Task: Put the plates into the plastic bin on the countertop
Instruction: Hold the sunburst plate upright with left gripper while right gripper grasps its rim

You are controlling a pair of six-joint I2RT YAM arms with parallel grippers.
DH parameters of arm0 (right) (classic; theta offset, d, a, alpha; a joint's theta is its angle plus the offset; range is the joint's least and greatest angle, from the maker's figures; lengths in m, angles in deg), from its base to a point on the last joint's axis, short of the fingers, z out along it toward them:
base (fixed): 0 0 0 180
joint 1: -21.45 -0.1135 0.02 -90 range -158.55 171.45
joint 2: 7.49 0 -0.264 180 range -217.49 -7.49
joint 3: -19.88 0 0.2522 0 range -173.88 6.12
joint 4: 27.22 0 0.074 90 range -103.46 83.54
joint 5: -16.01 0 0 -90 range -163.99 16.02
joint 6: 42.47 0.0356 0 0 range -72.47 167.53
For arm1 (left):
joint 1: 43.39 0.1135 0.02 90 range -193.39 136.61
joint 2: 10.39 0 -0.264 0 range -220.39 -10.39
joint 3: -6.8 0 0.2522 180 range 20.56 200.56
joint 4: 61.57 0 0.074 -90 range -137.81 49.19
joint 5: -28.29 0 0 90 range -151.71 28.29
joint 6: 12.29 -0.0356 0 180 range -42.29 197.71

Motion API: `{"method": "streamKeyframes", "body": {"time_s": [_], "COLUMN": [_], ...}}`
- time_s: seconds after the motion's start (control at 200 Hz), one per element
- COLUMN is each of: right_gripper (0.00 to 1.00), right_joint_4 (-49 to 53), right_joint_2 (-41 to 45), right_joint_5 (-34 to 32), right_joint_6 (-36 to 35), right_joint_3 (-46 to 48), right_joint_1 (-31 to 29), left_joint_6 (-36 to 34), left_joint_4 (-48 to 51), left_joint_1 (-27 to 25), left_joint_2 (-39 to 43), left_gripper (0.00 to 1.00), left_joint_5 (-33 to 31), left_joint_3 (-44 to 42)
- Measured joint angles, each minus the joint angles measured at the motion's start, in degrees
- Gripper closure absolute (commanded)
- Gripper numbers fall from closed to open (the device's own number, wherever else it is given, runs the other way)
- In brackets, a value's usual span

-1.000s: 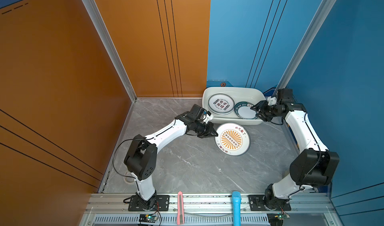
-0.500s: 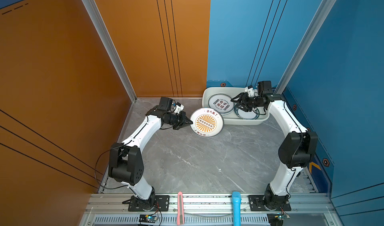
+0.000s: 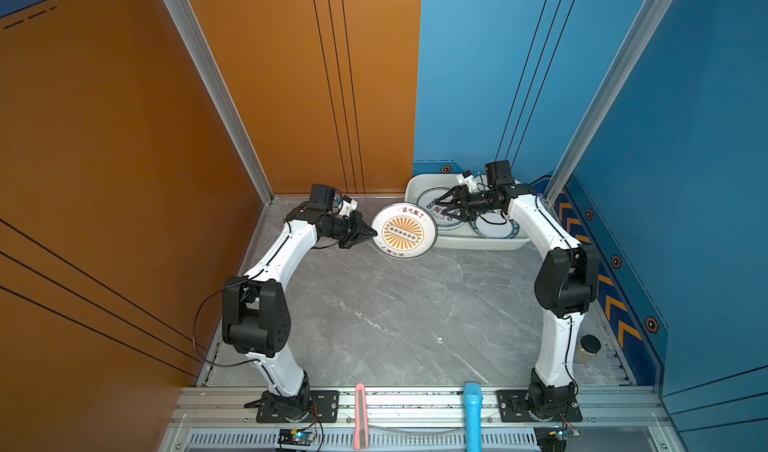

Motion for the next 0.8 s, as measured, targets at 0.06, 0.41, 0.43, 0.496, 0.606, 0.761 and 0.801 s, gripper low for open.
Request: {"method": "streamKeyframes", "body": {"time_s": [0.06, 0.41, 0.43, 0.496, 0.606, 0.761, 0.801], "right_gripper": [0.42, 0.46, 0.47, 0.49, 0.55, 0.73, 0.76], "right_joint_4": [0.0, 0.5, 0.7, 0.8, 1.6, 2.4, 2.9], "right_joint_2": [-0.5, -1.7, -1.7, -1.7, -1.7, -0.8, -0.4], "right_joint_5": [0.5, 3.4, 3.5, 3.9, 4.7, 5.1, 5.1], "right_joint_6": [-0.2, -2.8, -3.1, -3.7, -4.7, -6.2, -6.7], "right_joint_3": [0.0, 0.3, 0.5, 1.4, 3.3, 6.1, 6.8], "right_joint_1": [-0.6, -2.4, -2.5, -2.6, -3.0, -4.3, -4.7], "left_joint_6": [0.0, 0.3, 0.4, 0.4, 0.4, 0.4, 0.4], "left_joint_4": [0.0, 0.0, 0.0, 0.0, 0.1, 0.0, 0.0], "left_joint_1": [0.0, -0.2, -0.2, -0.3, -0.9, -2.3, -2.7], "left_joint_2": [-0.8, -1.4, -1.4, -1.4, -1.7, -2.9, -3.3], "left_gripper": [1.0, 1.0, 1.0, 1.0, 1.0, 1.0, 1.0], "left_joint_5": [0.0, 0.0, 0.0, 0.0, -0.1, -0.2, -0.3], "left_joint_3": [0.2, 1.5, 1.6, 1.7, 1.9, 3.3, 3.8]}}
